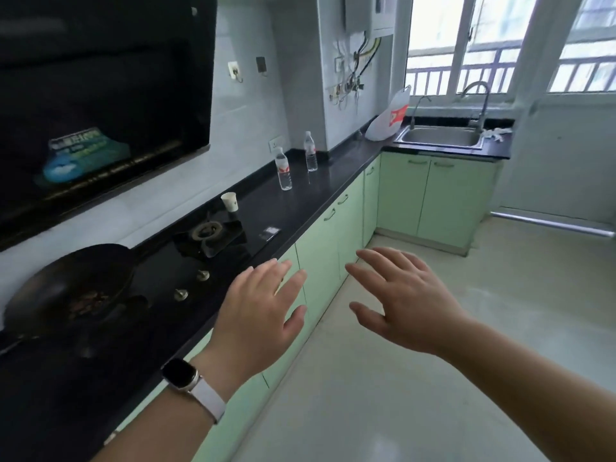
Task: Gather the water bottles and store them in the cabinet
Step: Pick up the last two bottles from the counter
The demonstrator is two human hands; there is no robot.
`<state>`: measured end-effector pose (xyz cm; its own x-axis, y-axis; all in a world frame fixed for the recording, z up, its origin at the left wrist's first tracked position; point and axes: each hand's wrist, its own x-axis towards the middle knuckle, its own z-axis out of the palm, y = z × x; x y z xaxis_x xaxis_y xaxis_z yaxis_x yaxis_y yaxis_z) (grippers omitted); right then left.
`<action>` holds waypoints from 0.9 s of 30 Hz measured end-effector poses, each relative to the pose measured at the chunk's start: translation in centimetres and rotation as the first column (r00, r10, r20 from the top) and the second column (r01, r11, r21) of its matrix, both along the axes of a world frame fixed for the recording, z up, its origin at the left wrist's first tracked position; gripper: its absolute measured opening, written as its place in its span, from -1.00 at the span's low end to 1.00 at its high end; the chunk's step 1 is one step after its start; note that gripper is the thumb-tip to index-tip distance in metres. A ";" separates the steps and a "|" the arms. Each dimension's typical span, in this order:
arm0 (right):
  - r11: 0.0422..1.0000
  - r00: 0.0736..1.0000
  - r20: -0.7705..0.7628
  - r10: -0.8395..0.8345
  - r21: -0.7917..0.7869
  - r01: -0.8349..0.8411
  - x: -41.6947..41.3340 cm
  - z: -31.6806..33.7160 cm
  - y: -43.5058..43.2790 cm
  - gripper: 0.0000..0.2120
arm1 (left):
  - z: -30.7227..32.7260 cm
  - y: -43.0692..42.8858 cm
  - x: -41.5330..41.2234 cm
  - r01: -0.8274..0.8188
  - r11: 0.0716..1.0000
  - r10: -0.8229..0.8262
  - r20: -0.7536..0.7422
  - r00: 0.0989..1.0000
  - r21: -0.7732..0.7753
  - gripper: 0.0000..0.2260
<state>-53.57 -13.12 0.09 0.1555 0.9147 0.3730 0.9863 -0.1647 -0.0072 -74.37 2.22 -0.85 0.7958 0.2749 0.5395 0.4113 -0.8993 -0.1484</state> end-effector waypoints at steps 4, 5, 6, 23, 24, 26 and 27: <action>0.997 0.998 0.007 -0.067 0.026 0.066 2.9 0.3 -0.1 -0.45 | 0.3 1.1 3.7 0.052 0.998 -0.053 0.019 0.998 0.021 -0.57; 0.996 0.997 0.010 -0.080 0.028 0.080 3.6 0.4 0.1 -0.45 | 0.3 1.6 4.6 0.067 0.998 -0.067 0.027 0.997 0.020 -0.57; 0.995 0.996 0.010 -0.091 0.034 0.090 4.3 0.5 0.3 -0.45 | 0.2 2.1 5.5 0.083 0.996 -0.083 0.036 0.996 0.016 -0.57; 0.979 0.974 0.102 -0.202 0.013 0.202 16.5 0.7 19.9 -0.44 | -2.5 24.0 19.6 0.154 0.986 -0.147 0.096 0.984 -0.067 -0.56; 0.978 0.973 0.103 -0.209 0.012 0.209 17.0 0.8 21.4 -0.44 | -2.7 25.7 20.1 0.153 0.985 -0.146 0.092 0.985 -0.074 -0.56; 0.975 0.970 0.103 -0.220 0.011 0.220 17.7 0.7 24.2 -0.43 | -3.1 28.8 21.0 0.152 0.985 -0.146 0.080 0.986 -0.080 -0.55; 0.976 0.970 0.105 -0.219 0.006 0.219 18.1 0.5 25.5 -0.43 | -3.2 30.2 21.5 0.147 0.985 -0.141 0.076 0.987 -0.084 -0.55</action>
